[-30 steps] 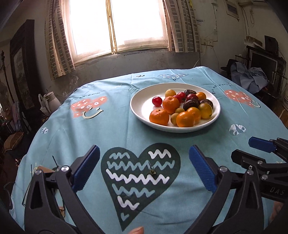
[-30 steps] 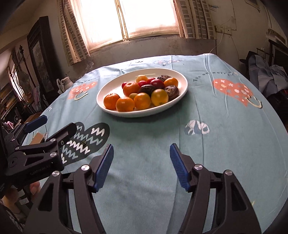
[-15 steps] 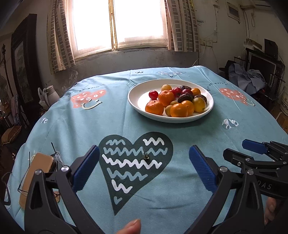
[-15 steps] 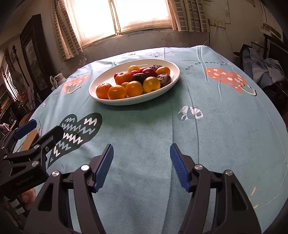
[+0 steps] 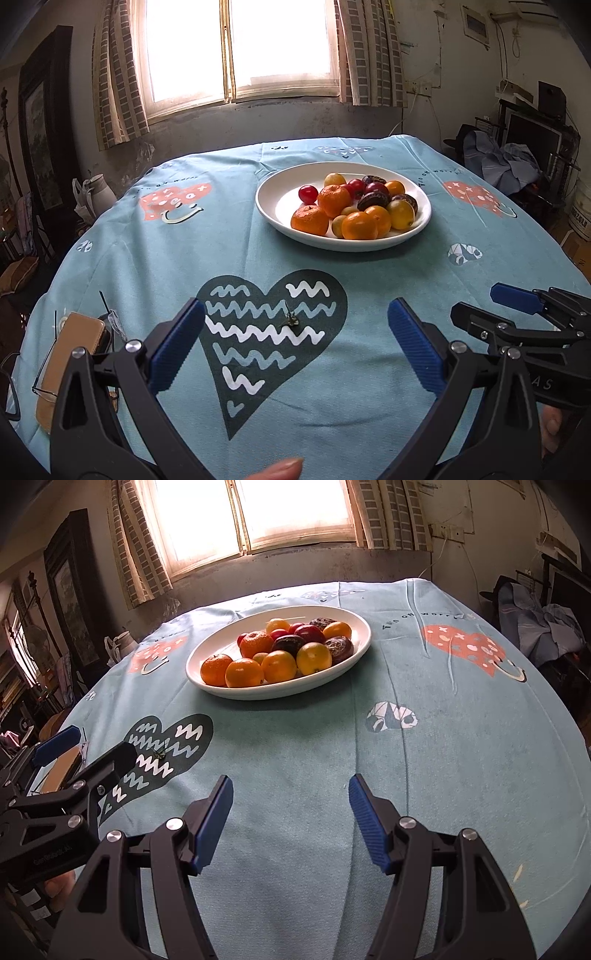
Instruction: Organize fruits
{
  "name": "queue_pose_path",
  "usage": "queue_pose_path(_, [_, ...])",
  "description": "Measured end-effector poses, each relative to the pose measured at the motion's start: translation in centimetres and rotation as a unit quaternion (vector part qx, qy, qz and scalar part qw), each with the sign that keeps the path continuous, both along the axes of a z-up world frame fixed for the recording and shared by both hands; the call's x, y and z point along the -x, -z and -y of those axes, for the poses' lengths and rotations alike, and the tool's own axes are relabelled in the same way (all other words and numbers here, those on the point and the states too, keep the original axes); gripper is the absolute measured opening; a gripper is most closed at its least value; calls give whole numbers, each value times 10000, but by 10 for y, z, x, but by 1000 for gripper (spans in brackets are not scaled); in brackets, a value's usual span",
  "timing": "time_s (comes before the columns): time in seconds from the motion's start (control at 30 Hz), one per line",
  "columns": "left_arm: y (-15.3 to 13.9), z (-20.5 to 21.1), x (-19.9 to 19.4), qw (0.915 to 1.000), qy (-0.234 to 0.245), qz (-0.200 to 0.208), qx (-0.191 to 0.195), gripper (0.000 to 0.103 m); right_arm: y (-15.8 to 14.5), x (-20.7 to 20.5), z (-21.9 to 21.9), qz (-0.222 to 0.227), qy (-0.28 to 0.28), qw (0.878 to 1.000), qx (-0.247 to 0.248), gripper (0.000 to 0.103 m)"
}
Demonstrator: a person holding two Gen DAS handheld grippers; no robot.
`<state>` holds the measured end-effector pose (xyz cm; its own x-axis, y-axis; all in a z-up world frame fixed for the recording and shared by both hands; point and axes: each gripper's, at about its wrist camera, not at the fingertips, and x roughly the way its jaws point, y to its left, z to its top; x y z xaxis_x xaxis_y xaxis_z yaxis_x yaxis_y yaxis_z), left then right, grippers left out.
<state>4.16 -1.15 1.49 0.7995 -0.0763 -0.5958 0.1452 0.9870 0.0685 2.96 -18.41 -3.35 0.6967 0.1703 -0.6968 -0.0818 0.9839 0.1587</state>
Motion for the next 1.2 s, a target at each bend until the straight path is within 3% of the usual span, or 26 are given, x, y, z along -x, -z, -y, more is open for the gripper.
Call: queue_pose_path(1.2, [3,3,-1,9999,51,-83,-31,101,1,1,-4,-9,-30,10000,53,65])
